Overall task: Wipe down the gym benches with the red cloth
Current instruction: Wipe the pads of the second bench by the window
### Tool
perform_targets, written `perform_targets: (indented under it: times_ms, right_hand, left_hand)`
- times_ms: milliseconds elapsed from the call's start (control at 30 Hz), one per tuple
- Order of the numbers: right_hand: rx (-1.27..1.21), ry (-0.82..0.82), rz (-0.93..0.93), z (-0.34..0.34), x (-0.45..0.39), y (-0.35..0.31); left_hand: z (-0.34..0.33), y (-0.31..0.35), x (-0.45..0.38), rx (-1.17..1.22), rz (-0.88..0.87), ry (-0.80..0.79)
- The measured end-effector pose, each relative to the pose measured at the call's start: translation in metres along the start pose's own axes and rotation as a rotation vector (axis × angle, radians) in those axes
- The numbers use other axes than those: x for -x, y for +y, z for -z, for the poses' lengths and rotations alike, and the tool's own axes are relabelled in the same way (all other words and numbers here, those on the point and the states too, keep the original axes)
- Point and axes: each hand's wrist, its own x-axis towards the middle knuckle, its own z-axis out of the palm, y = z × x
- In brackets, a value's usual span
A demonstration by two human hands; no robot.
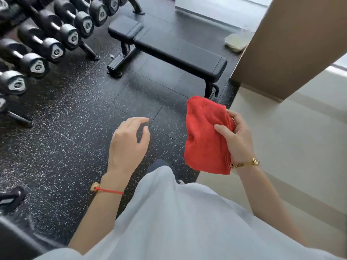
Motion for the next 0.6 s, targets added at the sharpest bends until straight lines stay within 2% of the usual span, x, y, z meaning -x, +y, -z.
perform_targets:
  times_ms: [233, 600]
  right_hand:
    - [0.021, 0.026, -0.009, -0.047, -0.126, -0.013]
    - [-0.046, 0.128, 0.019, -0.146, -0.337, -0.075]
  left_hand:
    - [-0.024, -0.027, -0.13, 0.003, 0.016, -0.012]
    - [-0.02, -0.069, -0.395, -0.02, -0.123, -0.024]
